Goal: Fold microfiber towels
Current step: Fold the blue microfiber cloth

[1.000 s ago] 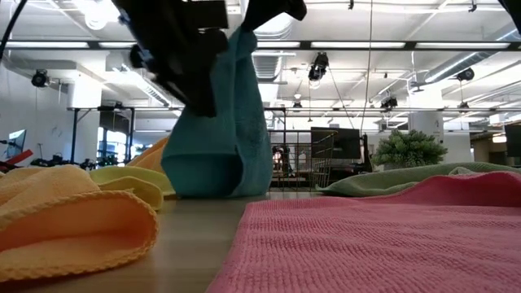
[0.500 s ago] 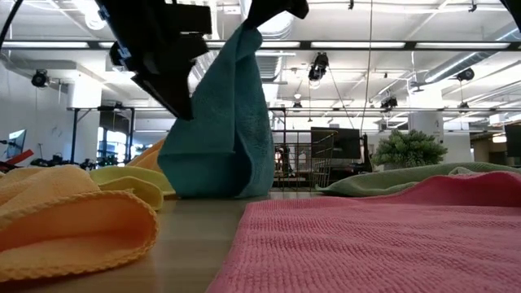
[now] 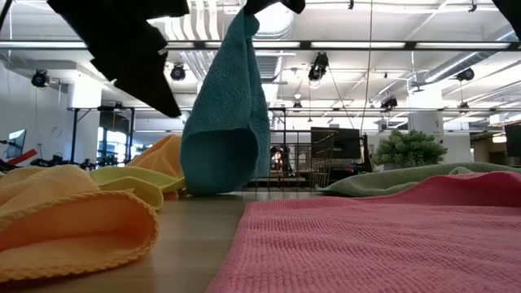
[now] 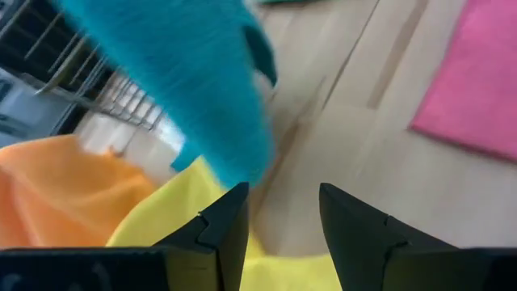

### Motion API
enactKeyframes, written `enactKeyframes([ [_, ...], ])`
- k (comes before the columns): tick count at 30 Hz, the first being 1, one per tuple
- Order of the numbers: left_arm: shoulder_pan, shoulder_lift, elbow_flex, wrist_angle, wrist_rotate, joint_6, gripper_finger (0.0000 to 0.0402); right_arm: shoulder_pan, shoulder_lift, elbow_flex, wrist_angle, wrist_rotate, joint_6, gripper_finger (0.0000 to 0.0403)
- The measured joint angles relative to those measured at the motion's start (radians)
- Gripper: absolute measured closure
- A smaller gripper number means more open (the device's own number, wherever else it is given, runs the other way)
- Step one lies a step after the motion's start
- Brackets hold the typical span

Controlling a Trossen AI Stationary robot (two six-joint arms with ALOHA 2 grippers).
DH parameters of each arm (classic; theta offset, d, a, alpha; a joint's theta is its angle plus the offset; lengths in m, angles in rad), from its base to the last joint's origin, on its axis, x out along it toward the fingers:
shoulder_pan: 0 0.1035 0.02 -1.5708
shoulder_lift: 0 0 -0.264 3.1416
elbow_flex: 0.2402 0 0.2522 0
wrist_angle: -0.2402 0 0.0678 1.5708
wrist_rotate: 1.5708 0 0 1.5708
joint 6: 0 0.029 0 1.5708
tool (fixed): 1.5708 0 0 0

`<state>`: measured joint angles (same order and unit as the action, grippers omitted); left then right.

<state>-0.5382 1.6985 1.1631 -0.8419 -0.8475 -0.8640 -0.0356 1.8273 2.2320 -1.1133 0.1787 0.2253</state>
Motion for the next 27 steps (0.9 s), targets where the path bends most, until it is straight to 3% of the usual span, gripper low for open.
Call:
enactKeyframes([
  [7, 0.001, 0.0, -0.092, 0.345, -0.003, 0.226, 0.0265, -0.007, 0.038, 0.068, -0.014, -0.019, 0.0, 0.0394],
  [14, 0.002, 0.001, -0.132, 0.362, -0.12, 0.147, 0.0265, -0.018, 0.038, 0.113, -0.035, -0.06, 0.025, 0.0394],
  [23, 0.01, 0.001, -0.117, 0.363, -0.217, 0.348, 0.0265, -0.018, 0.037, 0.115, -0.019, -0.109, 0.071, 0.0394],
  [27, 0.042, 0.001, -0.126, 0.361, -0.218, 0.35, 0.0265, -0.018, 0.034, 0.115, -0.019, -0.109, 0.071, 0.0394],
])
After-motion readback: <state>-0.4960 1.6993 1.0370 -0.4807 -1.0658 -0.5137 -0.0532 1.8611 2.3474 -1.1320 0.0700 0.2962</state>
